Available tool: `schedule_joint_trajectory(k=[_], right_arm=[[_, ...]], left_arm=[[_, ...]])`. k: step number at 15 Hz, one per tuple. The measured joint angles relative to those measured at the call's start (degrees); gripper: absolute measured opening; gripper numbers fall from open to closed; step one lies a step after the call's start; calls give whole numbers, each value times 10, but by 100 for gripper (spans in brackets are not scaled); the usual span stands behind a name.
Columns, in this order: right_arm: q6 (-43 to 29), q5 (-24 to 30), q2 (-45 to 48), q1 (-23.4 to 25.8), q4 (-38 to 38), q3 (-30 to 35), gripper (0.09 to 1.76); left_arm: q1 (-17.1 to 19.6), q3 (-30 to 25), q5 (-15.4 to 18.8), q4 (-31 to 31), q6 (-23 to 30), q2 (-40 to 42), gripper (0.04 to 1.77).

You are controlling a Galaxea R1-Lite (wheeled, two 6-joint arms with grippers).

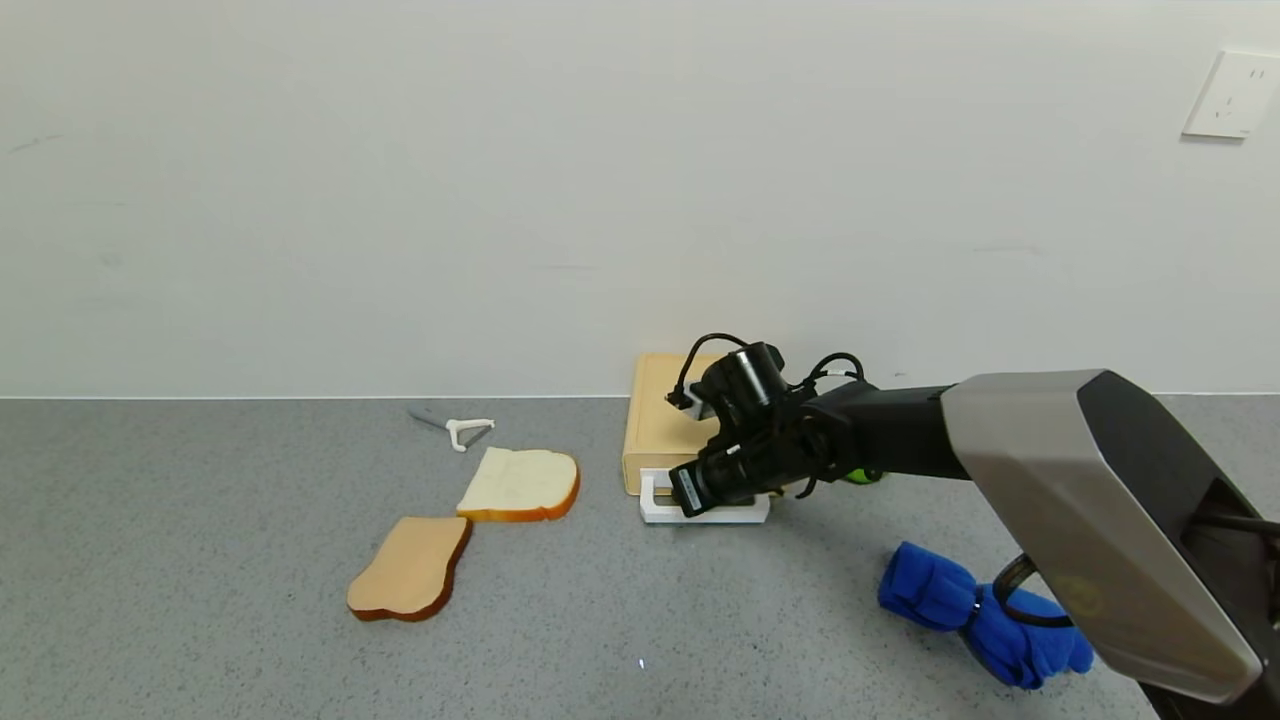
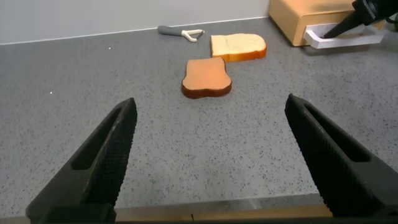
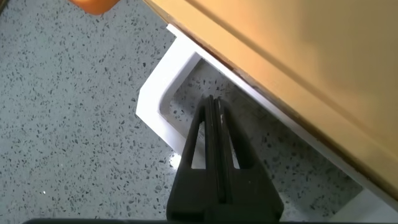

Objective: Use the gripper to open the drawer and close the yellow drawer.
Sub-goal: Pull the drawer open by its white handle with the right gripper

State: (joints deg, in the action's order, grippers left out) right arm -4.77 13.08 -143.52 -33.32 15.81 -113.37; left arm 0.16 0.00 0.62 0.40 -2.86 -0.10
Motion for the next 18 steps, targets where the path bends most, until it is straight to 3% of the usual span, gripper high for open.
schedule_joint_trajectory(k=[18], right_arm=[[-64,3,20,-21,129,0,11]], left_arm=[[0,0,0,-17,0,0,172]])
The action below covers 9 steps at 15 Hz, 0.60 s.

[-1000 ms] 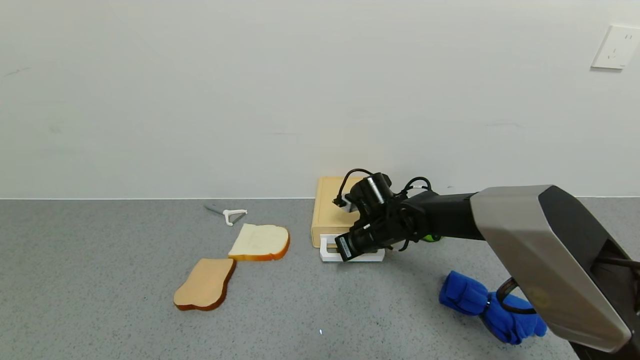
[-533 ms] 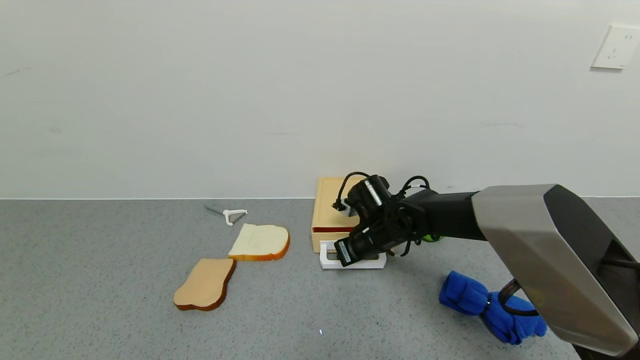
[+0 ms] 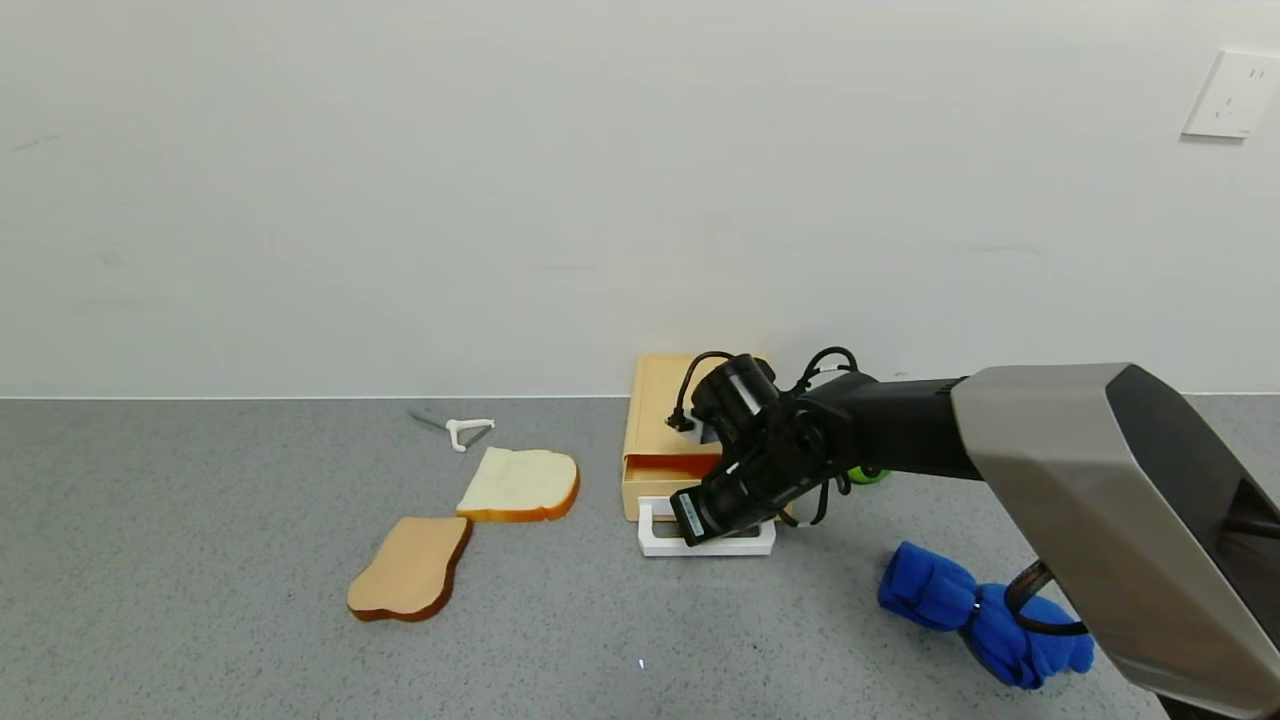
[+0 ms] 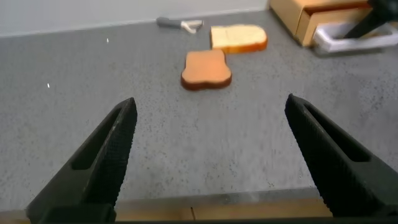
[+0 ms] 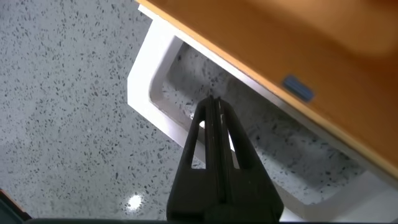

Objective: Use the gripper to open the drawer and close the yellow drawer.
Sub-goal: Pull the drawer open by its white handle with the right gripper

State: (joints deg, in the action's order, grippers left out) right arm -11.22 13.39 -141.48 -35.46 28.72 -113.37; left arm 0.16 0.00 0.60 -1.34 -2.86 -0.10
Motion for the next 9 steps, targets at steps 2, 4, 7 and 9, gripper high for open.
schedule_joint_trajectory(k=[2,4,7,9], right_arm=[[-10,-1,2,-6,6,0,12],[-18,-2,4,-10,19,0,11],[-28,-4,8,-15,42,0,11],[-40,-5,10,-16,58,1,12]], left_arm=[[0,0,0,15,0,0,172],[0,0,0,17,0,0,172],[0,0,0,17,0,0,172],[0,0,0,17,0,0,172]])
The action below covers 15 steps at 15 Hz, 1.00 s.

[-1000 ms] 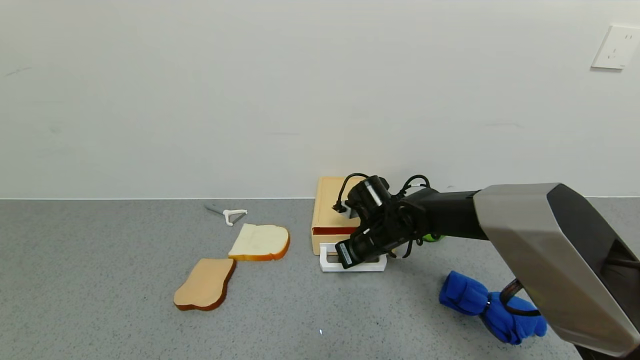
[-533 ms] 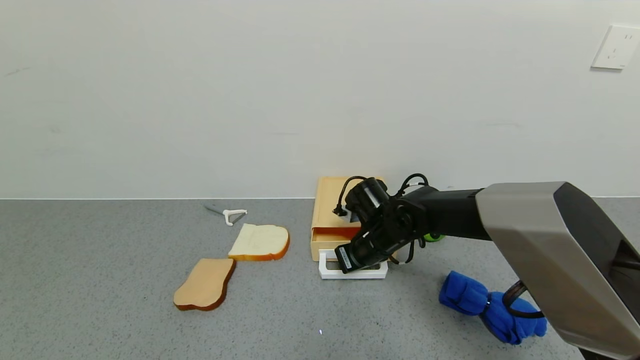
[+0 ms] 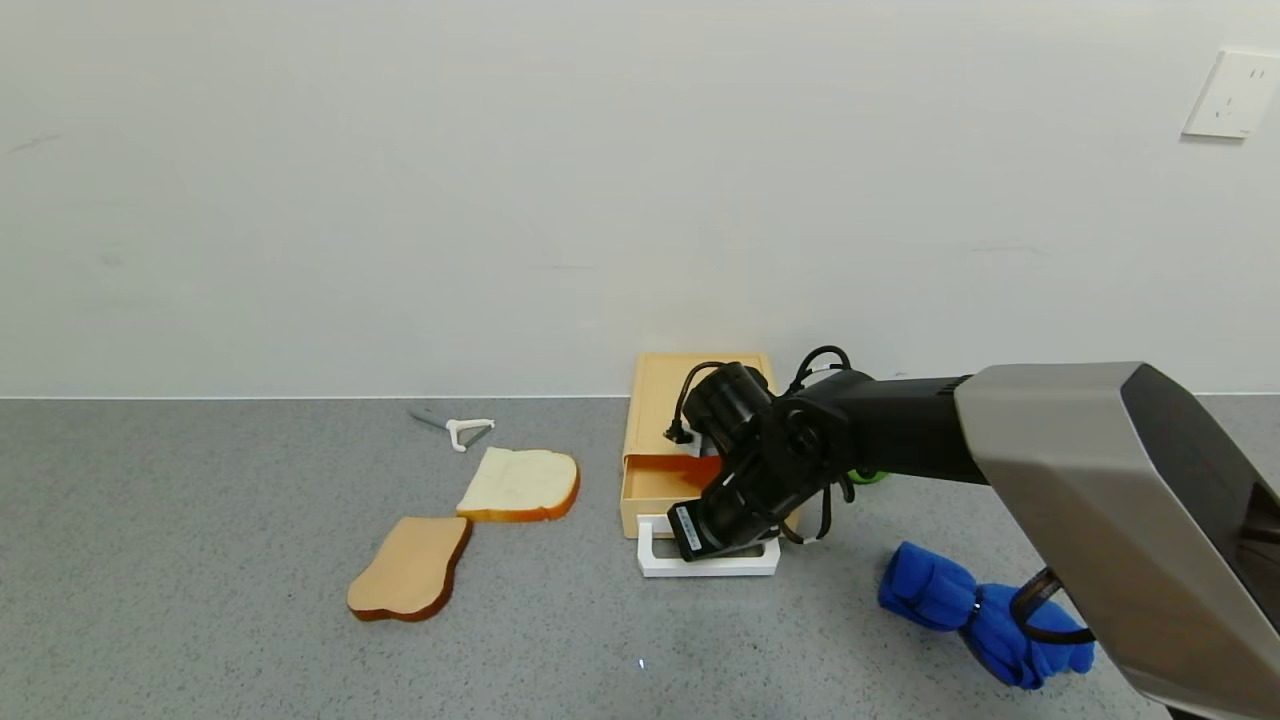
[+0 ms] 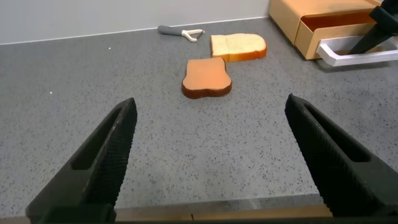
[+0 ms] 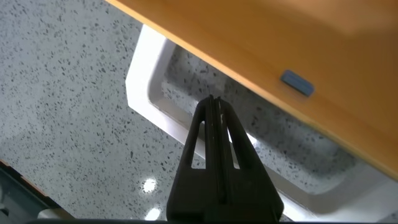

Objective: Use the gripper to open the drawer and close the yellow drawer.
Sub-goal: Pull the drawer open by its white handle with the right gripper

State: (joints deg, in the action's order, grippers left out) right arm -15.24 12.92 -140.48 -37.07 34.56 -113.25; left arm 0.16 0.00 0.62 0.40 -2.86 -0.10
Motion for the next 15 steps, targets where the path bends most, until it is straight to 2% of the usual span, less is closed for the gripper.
schedule_joint_trajectory(k=[8,15], right_arm=[[-38,-18,21,-19,56,11,11],[-67,-30,25,-42,71,15,11]], left_arm=[[0,0,0,0,0,0,172],[0,0,0,0,0,0,172]])
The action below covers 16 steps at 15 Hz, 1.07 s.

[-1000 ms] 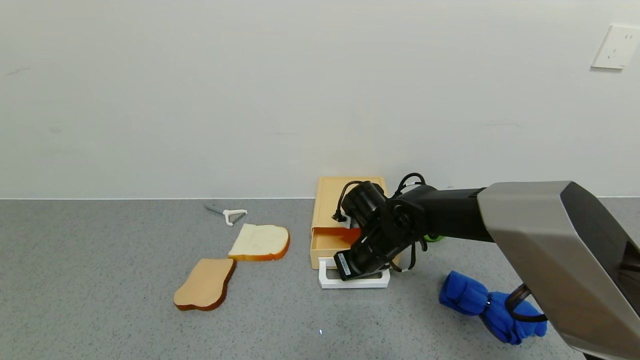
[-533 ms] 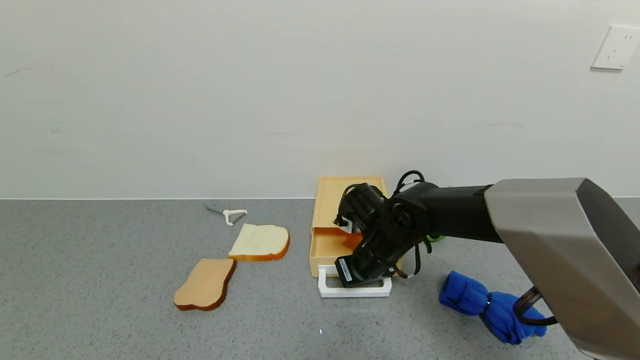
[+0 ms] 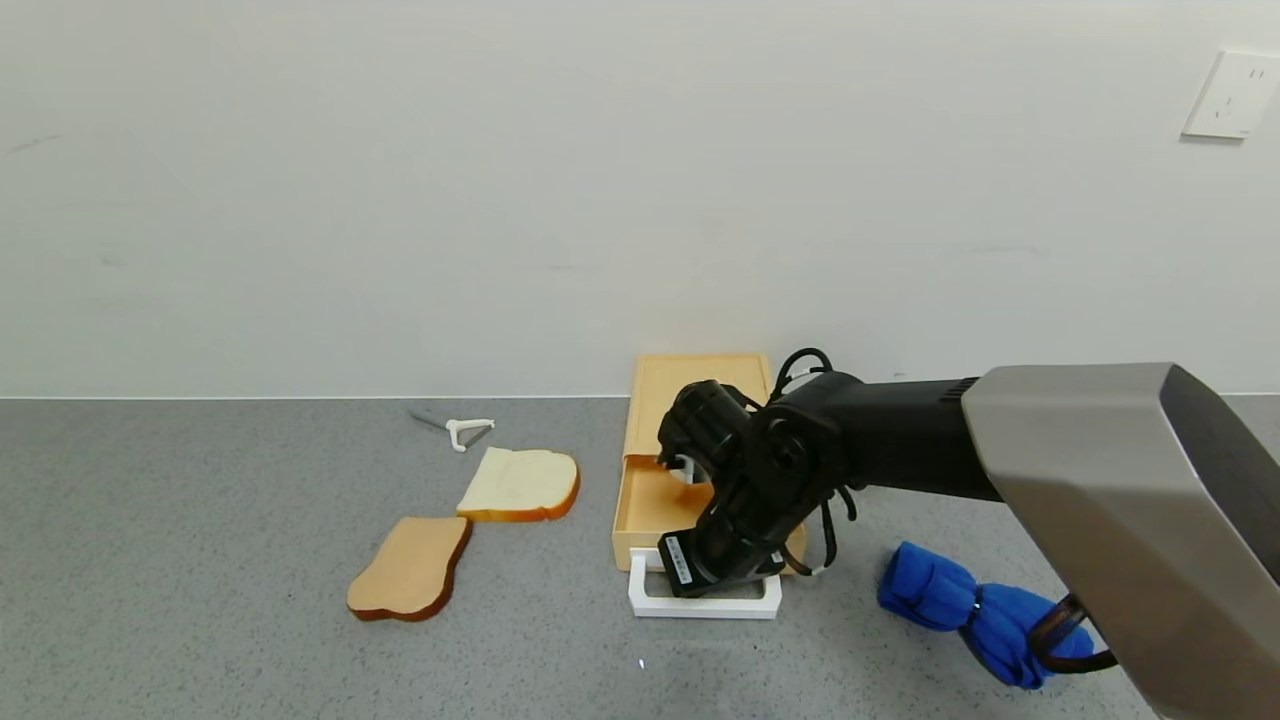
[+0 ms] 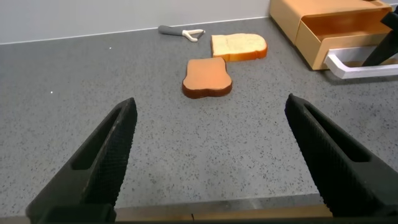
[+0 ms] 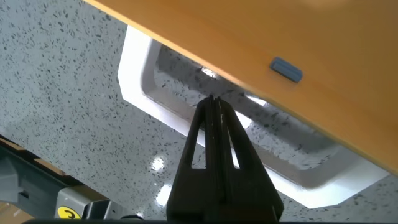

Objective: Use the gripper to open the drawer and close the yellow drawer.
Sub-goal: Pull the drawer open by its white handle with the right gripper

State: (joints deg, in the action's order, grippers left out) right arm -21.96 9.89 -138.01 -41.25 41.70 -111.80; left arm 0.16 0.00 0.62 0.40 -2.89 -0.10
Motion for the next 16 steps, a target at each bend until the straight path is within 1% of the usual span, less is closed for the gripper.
schedule_joint_trajectory(k=[4,11,16], right_arm=[[-11,-6,5,-9,14,9,11],[-13,-7,36,-21,14,67,11],[-20,-8,48,-29,14,84,11]], left_arm=[[0,0,0,0,0,0,172],[0,0,0,0,0,0,172],[0,0,0,0,0,0,172]])
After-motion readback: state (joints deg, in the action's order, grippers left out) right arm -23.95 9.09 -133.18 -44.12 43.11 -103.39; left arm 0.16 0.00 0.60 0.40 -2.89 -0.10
